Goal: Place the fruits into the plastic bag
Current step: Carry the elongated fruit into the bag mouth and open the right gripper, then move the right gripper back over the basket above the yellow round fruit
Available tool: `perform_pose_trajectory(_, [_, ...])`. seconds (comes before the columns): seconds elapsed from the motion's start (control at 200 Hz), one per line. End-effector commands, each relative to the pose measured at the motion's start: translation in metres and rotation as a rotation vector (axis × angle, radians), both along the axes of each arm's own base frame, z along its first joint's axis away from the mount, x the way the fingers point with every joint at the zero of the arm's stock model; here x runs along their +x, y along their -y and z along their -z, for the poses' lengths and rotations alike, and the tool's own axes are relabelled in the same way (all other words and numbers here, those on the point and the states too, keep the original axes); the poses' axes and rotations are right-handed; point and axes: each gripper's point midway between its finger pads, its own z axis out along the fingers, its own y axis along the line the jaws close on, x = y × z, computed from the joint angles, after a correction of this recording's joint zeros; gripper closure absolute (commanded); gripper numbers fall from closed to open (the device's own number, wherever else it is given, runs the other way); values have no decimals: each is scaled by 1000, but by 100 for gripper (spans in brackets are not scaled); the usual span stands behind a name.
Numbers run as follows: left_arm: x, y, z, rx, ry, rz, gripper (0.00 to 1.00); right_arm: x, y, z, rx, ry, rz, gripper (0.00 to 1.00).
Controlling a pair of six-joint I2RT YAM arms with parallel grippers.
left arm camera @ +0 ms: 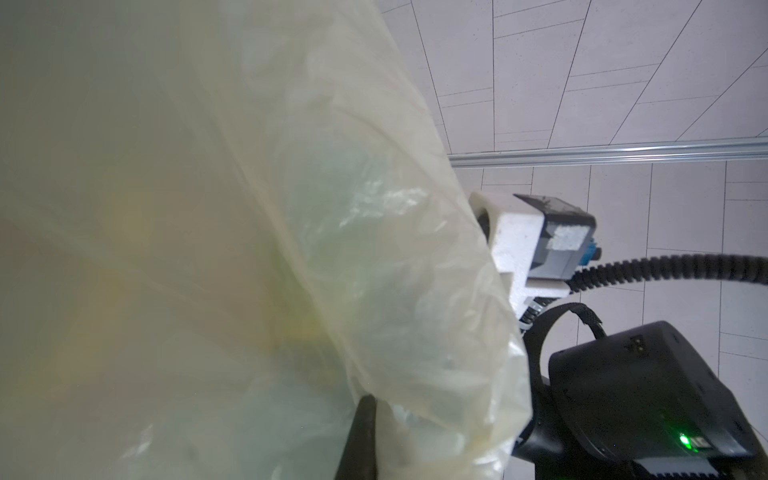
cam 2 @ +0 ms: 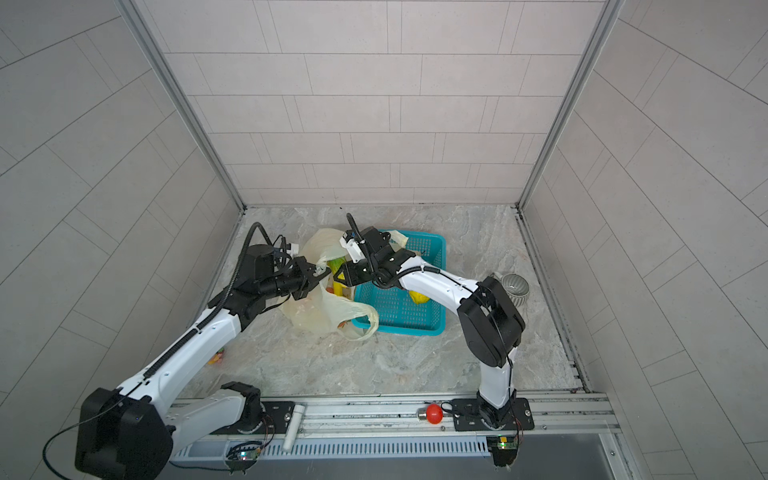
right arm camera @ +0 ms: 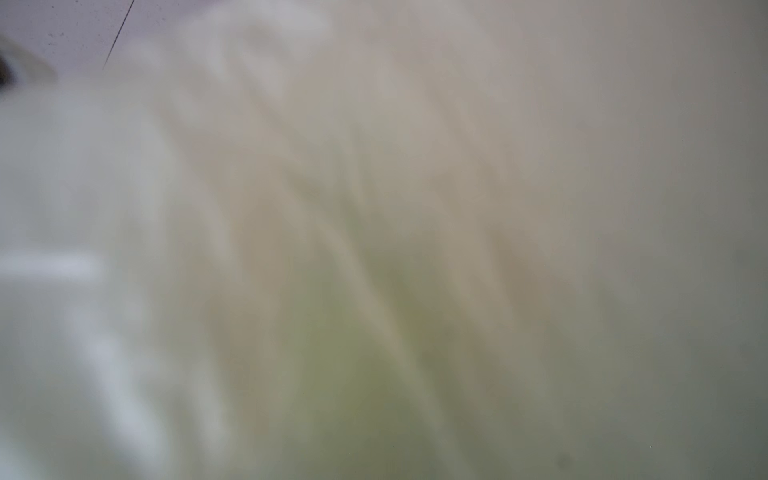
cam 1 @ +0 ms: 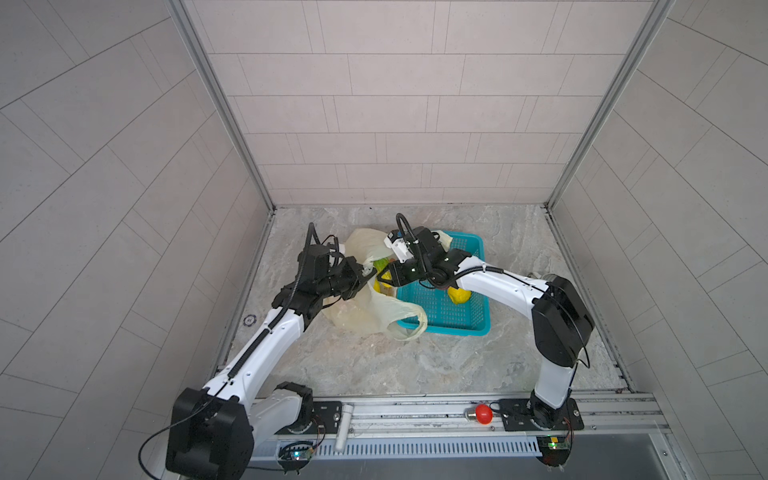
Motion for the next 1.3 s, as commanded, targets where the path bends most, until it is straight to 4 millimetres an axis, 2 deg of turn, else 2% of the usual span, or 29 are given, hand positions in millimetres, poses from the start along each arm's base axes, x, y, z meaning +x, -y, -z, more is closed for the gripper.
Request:
perform_pose_trajectory(0.0, [-5, 3, 1, 0, 19, 24, 100, 7, -13, -17, 75, -5, 23, 74])
perform_pose_trajectory(0.11, [-5, 3, 2, -1, 16, 26, 100, 11, -17, -8, 89, -35, 45, 59])
perform_pose_trajectory(0.22, [-4, 3, 3, -2, 13, 28, 100, 13, -13, -2, 71, -44, 78, 46])
perform_pose_trajectory(0.365, [-4, 3, 1, -2, 18, 26, 100, 11, -3, -8, 56, -14, 82, 36])
perform_pose_trajectory(0.566, [-3, 3, 2, -1, 16, 25, 100, 6, 17, -28, 71, 28, 69, 36])
perform_pose_trajectory(0.801, [-2, 2, 2, 5, 17, 15, 100, -32, 50, -56, 55, 102, -10, 37])
perform_pose_trajectory(0.921, [0, 1, 3, 9, 16, 10, 100, -47, 77, -60, 7, 138, 6, 37])
perform_pose_trajectory(1.111, [1, 1, 4, 11, 15, 4, 100, -52, 124, -58, -26, 166, 94, 36])
perform_pose_trajectory(1.176, [1, 1, 4, 12, 14, 5, 100, -53, 134, -55, -11, 146, 112, 36])
perform_pose_trajectory(1.296, [2, 1, 6, 16, 6, 3, 100, -57, 136, -51, 18, 114, 98, 35])
